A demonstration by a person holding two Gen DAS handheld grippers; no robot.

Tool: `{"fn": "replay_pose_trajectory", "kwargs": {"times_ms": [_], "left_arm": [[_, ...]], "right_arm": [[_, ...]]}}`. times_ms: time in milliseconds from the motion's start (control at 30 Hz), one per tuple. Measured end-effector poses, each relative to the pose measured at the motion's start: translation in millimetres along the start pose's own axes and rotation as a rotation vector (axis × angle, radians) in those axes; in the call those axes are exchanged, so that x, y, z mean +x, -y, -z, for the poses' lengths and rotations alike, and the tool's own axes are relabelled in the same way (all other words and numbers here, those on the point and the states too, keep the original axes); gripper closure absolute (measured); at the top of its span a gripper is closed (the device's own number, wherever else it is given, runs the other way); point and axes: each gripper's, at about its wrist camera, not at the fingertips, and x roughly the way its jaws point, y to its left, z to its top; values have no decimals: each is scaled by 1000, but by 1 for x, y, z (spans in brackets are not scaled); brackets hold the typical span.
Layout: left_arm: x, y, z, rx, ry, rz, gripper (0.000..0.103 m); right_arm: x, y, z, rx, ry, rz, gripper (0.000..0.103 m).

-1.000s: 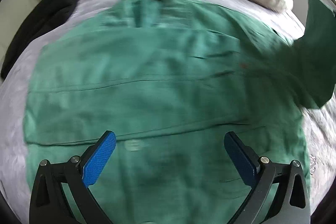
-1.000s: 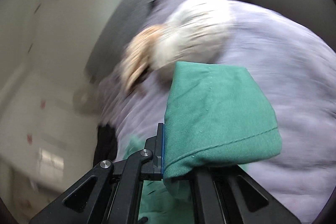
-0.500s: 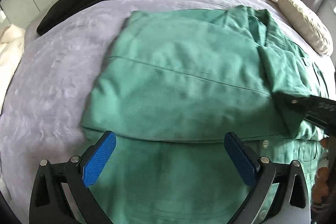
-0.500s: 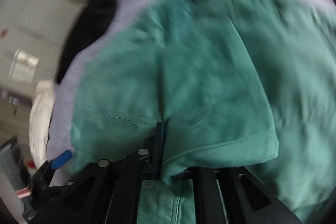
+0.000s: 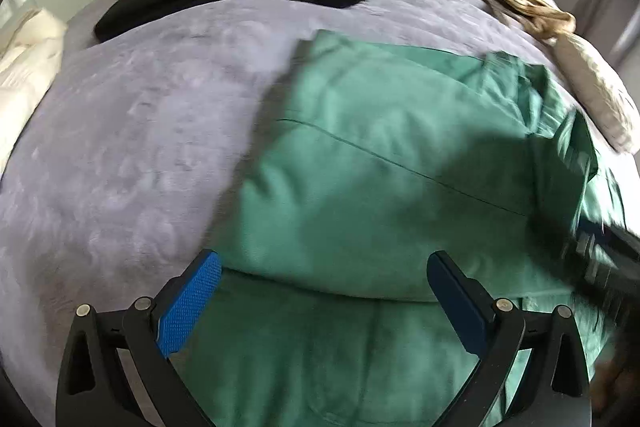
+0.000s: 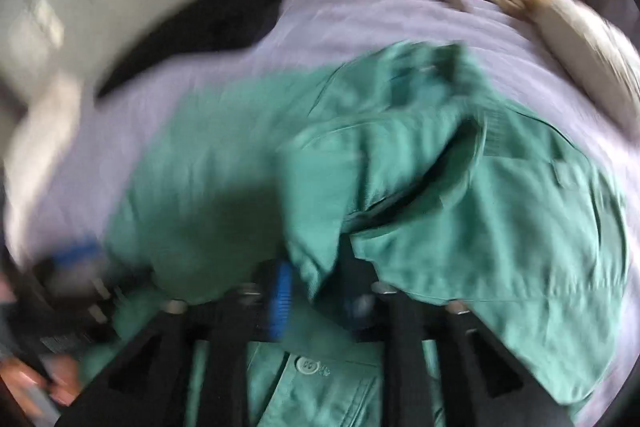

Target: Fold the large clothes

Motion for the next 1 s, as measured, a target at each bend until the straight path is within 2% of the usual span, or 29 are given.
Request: {"fn": "replay_pose_trajectory", "kwargs": {"times_ms": [33,67,133,233,433,567,700,800,867,900,1000], "left_arm": [[1,-3,-1,-8,-2,-4,0],[1,-4,-2,-10,-2,-6,0],[2,-4,-2,1,1,-15,0],[2,5,-3,20,3,3,0],[6,48,-8,106,-11,77,0],[3,89,-19,188,-1,129,0],[-1,143,-39,299,16,194,0],[-5,207,-59,439,52,252,0],[-4,242,-68,498,56,287,0],[-2,269,-74,535,49,327,0],[5,325,-81,604,42,365,0]], "right_arm": [[1,-6,4,-32,-8,0,37],[0,-12,10,-66,-14,-4,34],[-5,-15,25,-100,-25,-13,33],[-18,9,44,-22,-30,-60,33],[-52,117,98,424,-50,-167,33],[-76,184,147,705,-11,-202,33],[-90,231,187,951,84,-270,33],[-90,255,210,1123,184,-369,33],[-87,266,221,1209,251,-419,33],[-84,270,225,1247,281,-444,33],[-78,281,234,1331,351,-520,33]]}}
